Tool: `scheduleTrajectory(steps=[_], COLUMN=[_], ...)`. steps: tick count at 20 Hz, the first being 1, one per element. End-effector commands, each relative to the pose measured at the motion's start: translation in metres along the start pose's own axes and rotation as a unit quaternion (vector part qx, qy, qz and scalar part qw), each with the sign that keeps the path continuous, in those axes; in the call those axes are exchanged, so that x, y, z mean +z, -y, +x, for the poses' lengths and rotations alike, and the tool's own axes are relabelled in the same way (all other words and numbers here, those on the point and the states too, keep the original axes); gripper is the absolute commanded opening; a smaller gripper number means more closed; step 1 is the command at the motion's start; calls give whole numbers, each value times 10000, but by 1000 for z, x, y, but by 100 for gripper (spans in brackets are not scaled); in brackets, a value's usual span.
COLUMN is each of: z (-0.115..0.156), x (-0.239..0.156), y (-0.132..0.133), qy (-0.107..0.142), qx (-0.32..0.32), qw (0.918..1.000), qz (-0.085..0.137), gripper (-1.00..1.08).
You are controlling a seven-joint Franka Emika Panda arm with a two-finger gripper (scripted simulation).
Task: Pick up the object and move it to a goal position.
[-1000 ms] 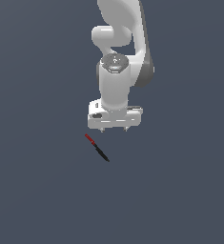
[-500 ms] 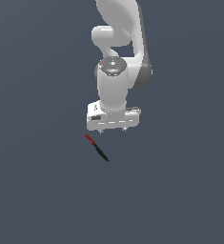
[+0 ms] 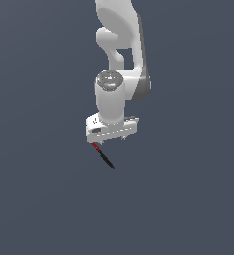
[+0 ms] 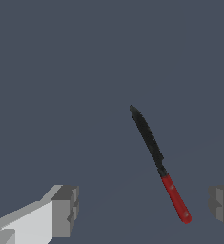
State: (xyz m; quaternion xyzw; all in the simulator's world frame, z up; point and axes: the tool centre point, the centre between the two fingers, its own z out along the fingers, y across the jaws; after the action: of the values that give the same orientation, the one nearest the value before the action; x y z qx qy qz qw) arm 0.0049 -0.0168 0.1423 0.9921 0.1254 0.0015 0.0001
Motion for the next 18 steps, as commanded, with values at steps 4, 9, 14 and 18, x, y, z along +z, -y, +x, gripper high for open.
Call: scheduleTrajectory(steps=[4, 9, 14, 18], z=[-4, -10, -15, -18], x=[23, 45, 63, 73], y=[-18, -34, -46, -54], qy=[12, 19, 20, 18], qx=[-595, -1155, -1625, -1897], qw=[9982, 9933, 9867, 9818], qz=[-13, -15, -9, -2], gripper=[100, 100, 100, 100])
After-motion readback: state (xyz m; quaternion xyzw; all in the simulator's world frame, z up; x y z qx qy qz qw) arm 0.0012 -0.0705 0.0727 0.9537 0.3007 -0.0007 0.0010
